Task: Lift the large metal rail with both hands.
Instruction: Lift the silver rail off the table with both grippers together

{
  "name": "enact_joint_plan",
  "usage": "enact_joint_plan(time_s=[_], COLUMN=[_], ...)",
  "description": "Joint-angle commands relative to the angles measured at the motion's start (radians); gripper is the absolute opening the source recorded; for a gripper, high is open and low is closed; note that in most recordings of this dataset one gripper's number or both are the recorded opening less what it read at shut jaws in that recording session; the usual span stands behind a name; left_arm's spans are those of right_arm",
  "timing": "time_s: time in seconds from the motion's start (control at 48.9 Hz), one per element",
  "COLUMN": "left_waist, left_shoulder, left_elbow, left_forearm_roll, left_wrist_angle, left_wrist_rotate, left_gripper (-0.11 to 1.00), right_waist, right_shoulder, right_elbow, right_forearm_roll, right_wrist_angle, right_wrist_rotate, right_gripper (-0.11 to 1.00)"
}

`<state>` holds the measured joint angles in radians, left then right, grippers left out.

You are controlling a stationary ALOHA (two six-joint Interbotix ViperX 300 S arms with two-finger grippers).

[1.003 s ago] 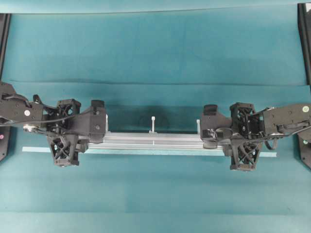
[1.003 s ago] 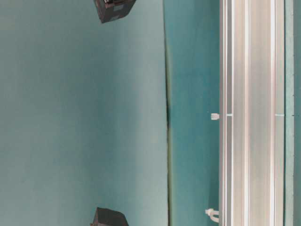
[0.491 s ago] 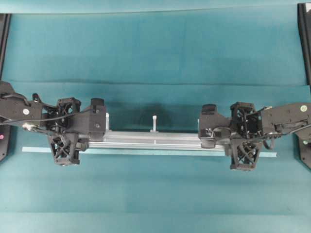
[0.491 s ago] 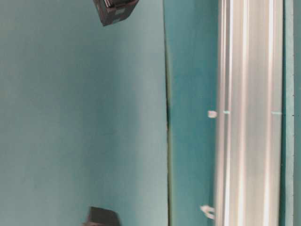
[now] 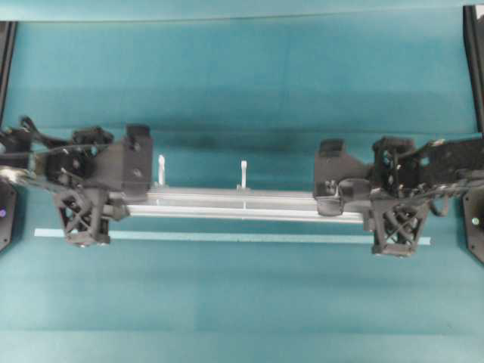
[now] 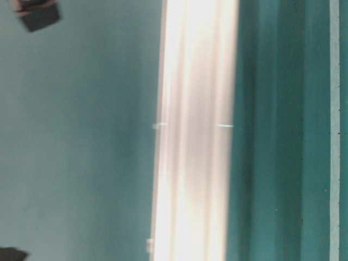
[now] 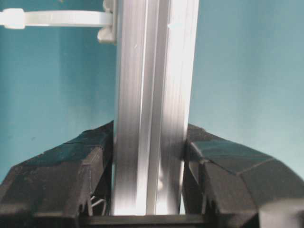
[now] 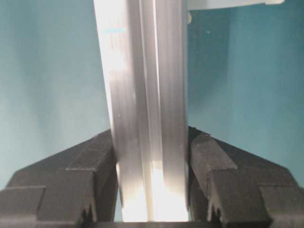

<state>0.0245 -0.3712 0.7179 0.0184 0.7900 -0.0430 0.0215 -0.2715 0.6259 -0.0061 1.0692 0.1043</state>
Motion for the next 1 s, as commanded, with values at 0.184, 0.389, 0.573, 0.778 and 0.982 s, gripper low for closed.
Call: enact_joint_plan(time_s=[0.184,0.389,0.573,0.778,0.982], left_waist=[0.005,-0.002,-0.017,-0.023,-0.023], left_shoulder=[-0.083,-0.087,-0.092,-0.092,-0.092], left_elbow=[-0.138,-0.247,-0.328,-0.425,-0.508], left_forearm_roll=[0.002,0.002,0.002,0.002,0.002], left_wrist_angle=[0.133,0.224,0.296,0.377,0.436], left_wrist_rotate=[-0.032,-0.086,-0.091,-0.092,-0.091], left_gripper=[0.36,0.36,0.36,0.36,0.36], right_waist=[0.005,0.009,0.011,0.011,0.011], right_shoulder=[-0.048,-0.046,-0.048,-0.043,-0.040], right_elbow=[-0.173,-0.293,-0.387,-0.495,-0.595], right_forearm_roll=[0.035,0.064,0.069,0.069,0.069], right_wrist_angle=[0.202,0.301,0.385,0.508,0.591], right_wrist_rotate=[0.005,0.008,0.011,0.041,0.098], right_gripper=[0.38,0.38,0.38,0.38,0.38])
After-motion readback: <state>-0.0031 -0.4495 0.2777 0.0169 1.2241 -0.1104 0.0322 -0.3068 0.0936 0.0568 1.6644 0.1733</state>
